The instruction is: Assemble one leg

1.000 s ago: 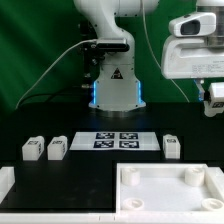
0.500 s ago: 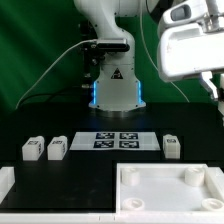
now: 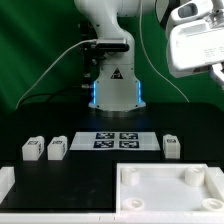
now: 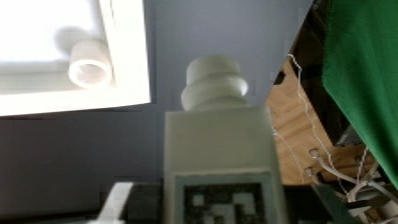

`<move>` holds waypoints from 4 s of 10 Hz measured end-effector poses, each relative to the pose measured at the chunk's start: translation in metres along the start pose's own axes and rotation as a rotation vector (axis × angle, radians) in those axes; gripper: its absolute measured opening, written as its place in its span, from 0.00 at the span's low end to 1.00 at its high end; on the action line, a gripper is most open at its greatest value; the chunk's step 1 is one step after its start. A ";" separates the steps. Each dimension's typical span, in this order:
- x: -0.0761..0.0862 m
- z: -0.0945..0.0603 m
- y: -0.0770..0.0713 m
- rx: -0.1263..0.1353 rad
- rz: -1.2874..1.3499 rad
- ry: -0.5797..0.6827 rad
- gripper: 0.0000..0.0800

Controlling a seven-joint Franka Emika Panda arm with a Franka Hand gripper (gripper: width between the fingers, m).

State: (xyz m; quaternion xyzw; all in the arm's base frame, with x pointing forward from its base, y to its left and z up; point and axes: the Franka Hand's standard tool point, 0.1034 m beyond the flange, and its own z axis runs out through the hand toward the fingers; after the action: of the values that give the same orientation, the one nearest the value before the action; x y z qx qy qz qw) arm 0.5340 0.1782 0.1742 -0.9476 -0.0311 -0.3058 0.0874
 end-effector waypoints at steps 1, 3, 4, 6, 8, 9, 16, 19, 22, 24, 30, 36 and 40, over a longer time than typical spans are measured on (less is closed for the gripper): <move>0.015 0.004 0.022 -0.026 -0.045 0.000 0.36; 0.066 0.020 0.057 -0.064 -0.100 0.005 0.36; 0.083 0.030 0.077 -0.080 -0.107 -0.020 0.36; 0.091 0.033 0.088 -0.075 -0.093 -0.035 0.36; 0.090 0.035 0.088 -0.075 -0.097 -0.038 0.36; 0.090 0.035 0.087 -0.074 -0.098 -0.039 0.36; 0.044 0.108 0.097 -0.074 -0.097 0.024 0.36; 0.032 0.110 0.089 -0.066 -0.104 0.002 0.36; 0.013 0.116 0.077 -0.056 -0.111 -0.027 0.36; 0.014 0.117 0.077 -0.056 -0.113 -0.018 0.36; 0.014 0.118 0.086 -0.064 -0.116 -0.030 0.36; 0.008 0.130 0.086 -0.071 -0.095 -0.014 0.36; 0.006 0.129 0.087 -0.109 -0.014 -0.014 0.36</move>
Offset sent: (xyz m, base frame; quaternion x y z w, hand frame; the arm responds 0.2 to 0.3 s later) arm 0.0988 -0.0375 0.0045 0.0294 -0.0488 -0.0206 0.9982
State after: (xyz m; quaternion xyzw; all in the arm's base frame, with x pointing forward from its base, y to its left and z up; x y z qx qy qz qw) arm 0.6230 0.1170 0.0624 -0.9528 -0.0217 -0.3011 0.0332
